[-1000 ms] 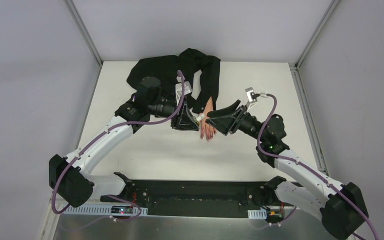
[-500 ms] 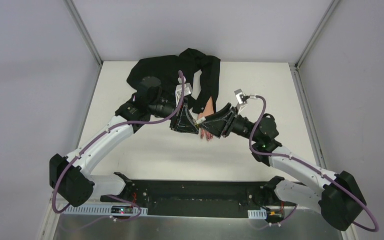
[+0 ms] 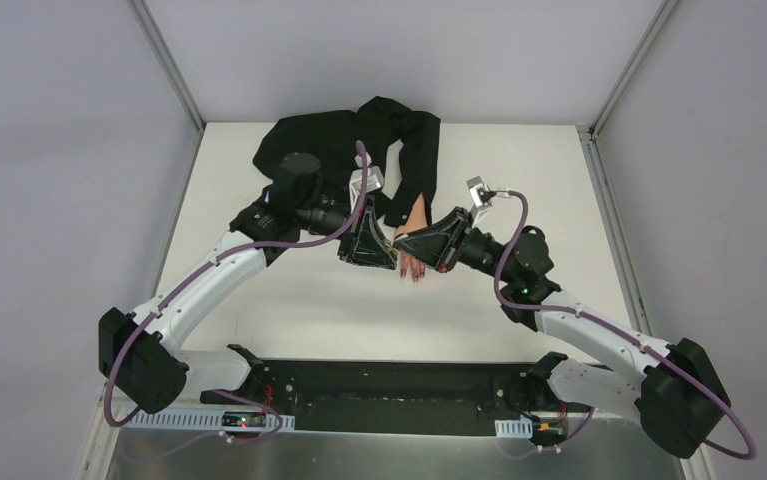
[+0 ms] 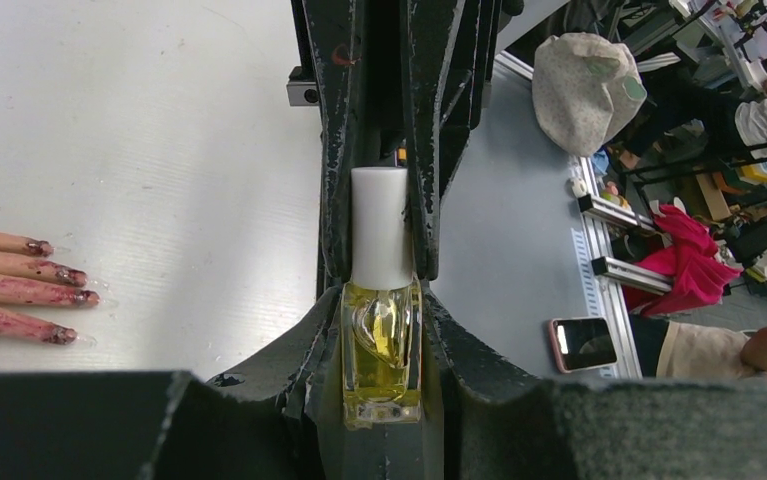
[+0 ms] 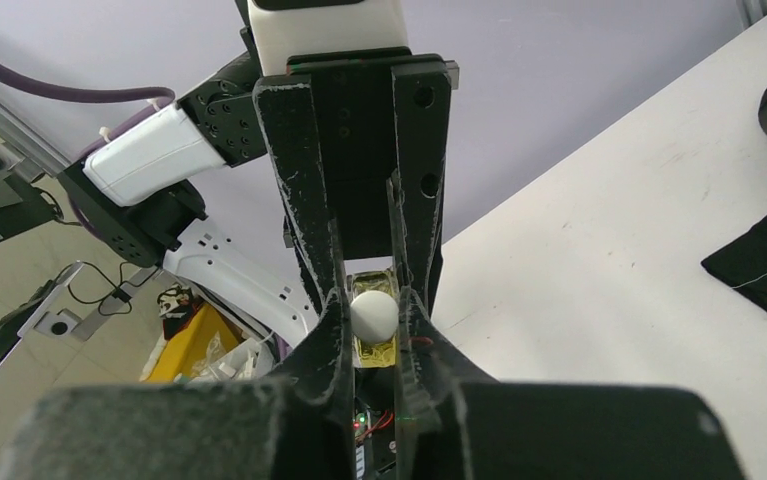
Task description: Paint the nails
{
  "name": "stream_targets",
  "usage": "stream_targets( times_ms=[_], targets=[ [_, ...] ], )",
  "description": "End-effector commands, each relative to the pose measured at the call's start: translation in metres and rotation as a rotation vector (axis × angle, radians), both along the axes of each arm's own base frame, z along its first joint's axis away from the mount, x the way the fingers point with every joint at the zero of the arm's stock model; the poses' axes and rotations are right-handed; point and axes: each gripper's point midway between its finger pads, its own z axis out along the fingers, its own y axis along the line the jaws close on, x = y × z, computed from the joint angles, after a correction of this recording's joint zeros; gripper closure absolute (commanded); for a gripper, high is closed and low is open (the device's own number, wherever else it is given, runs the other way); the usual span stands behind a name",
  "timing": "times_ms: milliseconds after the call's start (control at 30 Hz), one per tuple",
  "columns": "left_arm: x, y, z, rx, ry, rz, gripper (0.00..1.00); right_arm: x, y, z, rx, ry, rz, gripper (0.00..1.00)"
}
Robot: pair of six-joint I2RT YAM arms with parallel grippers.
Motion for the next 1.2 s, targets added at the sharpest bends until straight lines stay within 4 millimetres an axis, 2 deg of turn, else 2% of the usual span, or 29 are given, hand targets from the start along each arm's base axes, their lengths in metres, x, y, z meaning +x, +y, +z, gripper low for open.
stream_targets(
  times_ms=[0,233,400,600,700,800,1033,1100,1167],
  targets=[
    [0.004,-0.001,0.019,-0.052,-0.092,-0.004,1.00,0.000,0.003,0.028,0.033,-0.052,-0.006,1.00],
    [0.036,0.009,0.007,0.010,-0.246,0.231,1.00,0.028,0.016,0.013,-0.039,0.110,-0.090,1.00],
    [0.069,0.027,-0.008,0.098,-0.371,0.436,1.00,0.051,0.032,0.004,-0.087,0.302,-0.145,1.00],
    [0.098,0.053,-0.033,0.266,-0.560,0.631,1.00,0.071,0.054,-0.025,-0.174,0.484,-0.227,1.00],
    [0.102,0.056,-0.049,0.374,-0.668,0.670,1.00,0.076,0.063,-0.035,-0.202,0.521,-0.267,1.00],
    [0.099,0.052,-0.059,0.417,-0.700,0.660,1.00,0.078,0.069,-0.042,-0.226,0.535,-0.297,1.00],
    [0.100,0.048,-0.070,0.455,-0.714,0.643,1.00,0.078,0.071,-0.047,-0.247,0.522,-0.339,1.00],
    [0.100,0.047,-0.070,0.454,-0.711,0.643,0.99,0.083,0.066,-0.048,-0.255,0.504,-0.392,1.00],
    [0.099,0.047,-0.068,0.445,-0.705,0.644,0.76,0.083,0.061,-0.049,-0.269,0.482,-0.428,1.00]
  ],
)
